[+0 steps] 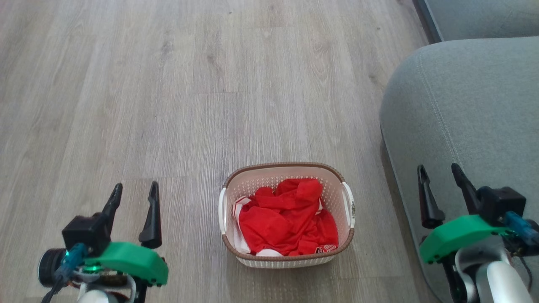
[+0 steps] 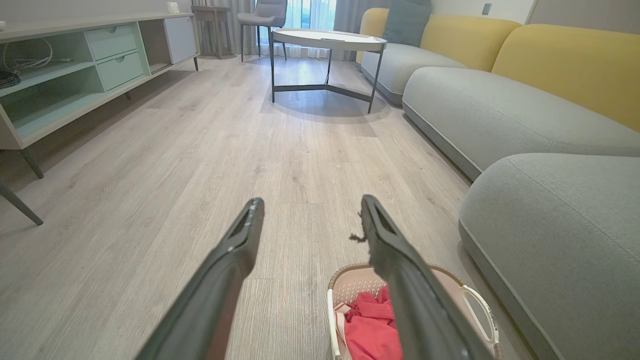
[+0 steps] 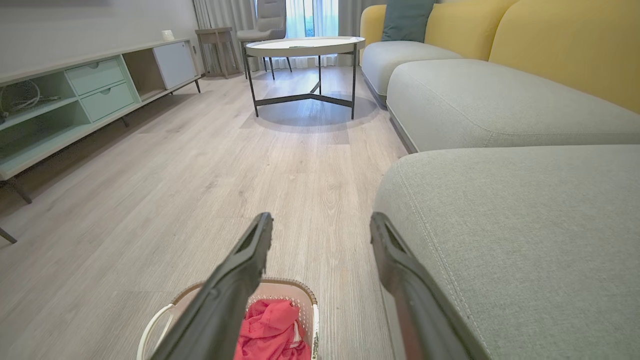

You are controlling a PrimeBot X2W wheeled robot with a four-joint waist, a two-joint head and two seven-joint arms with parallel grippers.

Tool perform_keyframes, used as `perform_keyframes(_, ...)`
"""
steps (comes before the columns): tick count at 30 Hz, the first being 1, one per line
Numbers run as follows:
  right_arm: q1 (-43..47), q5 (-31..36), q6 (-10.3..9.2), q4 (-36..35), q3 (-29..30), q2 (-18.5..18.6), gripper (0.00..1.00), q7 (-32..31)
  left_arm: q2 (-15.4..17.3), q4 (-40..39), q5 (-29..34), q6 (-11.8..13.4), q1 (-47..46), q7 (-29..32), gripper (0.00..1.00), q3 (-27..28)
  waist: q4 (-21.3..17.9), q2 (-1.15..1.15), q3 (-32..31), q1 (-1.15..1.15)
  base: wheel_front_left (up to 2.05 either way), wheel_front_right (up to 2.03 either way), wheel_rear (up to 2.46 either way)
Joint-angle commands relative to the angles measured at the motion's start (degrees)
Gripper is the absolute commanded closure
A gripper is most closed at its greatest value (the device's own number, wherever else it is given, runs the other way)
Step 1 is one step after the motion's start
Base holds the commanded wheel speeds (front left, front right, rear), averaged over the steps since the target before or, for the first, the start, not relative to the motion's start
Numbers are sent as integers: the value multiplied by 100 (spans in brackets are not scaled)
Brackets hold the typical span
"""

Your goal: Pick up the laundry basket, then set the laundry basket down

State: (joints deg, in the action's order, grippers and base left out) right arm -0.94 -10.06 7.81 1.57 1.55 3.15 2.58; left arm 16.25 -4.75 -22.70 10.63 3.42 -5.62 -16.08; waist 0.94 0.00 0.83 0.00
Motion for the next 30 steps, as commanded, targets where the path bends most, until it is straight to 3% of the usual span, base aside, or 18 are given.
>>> perform_keyframes(1,-125,28,-32,-238,-130,-13,0,-6,139,-203,-30,21,-226,-34,0,234,0,0,3,0,0,0,0)
perform_keyframes(5,-130,16,-32,-249,-137,-14,0,-10,130,-186,-68,-14,-243,-62,0,210,3,0,18,0,0,0,0)
perform_keyframes(6,23,-2,0,9,-2,-31,100,-3,-12,21,-59,-5,1,-6,100,-7,3,0,18,0,0,0,0)
perform_keyframes(30,-64,-1490,-6,300,35,3,100,-125,-219,417,-1330,-318,-153,160,100,315,-14,0,3,0,0,0,0)
